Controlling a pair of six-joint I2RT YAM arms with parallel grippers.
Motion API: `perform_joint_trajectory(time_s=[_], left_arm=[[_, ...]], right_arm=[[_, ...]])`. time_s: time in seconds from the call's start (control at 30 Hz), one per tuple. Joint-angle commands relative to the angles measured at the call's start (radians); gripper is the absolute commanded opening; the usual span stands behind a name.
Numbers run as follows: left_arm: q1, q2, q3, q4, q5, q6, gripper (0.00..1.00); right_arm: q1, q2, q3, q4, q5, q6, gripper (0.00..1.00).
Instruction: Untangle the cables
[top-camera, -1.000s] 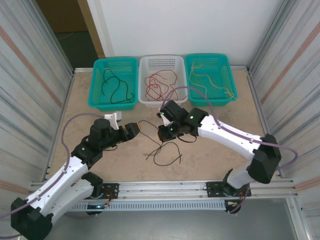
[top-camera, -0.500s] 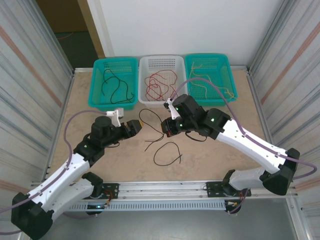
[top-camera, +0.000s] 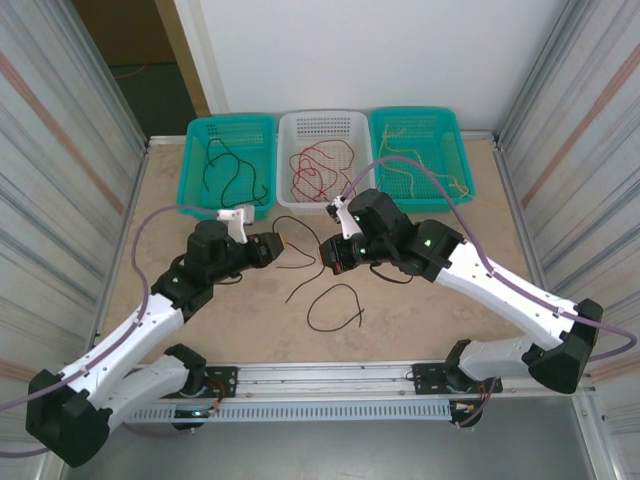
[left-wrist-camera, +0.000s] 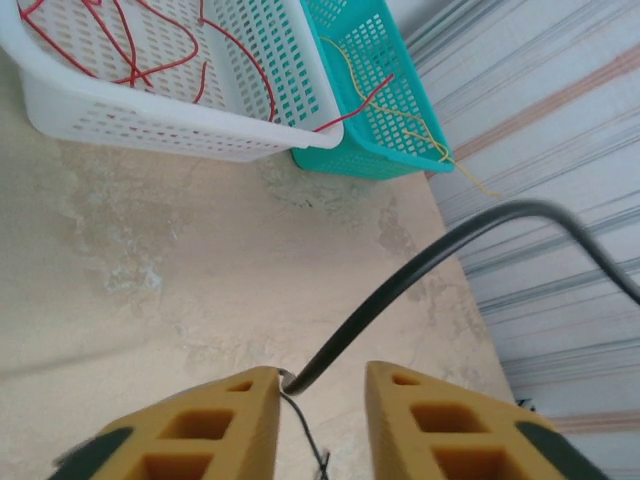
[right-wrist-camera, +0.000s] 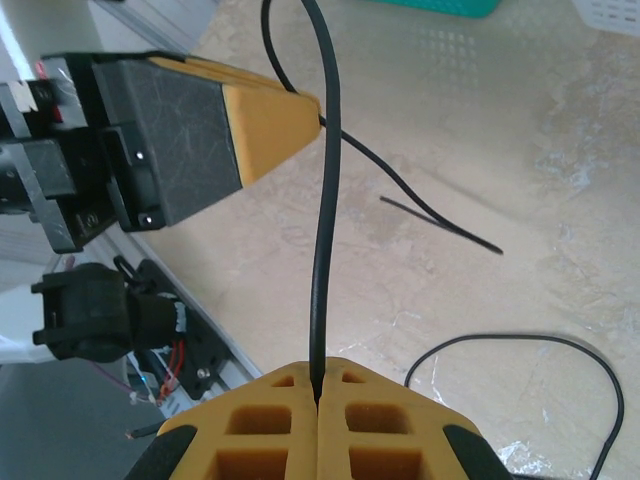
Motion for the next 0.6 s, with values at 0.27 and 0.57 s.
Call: perform_joint_trajectory(time_s=[0.27,0.57], left_arm=[[-0.011,0.026,0.08,-0.097,-0.065,0.102,0.01],[-0.097,0.05,0.131,-0.203,-0.069,0.247,0.0]], right_arm=[[-0.043,-0.058,-0.022,0.015,-0.005,-0.034,0.0],[-0.105,-0.071,-0.022,0.0,0.034,-0.049,0.0]])
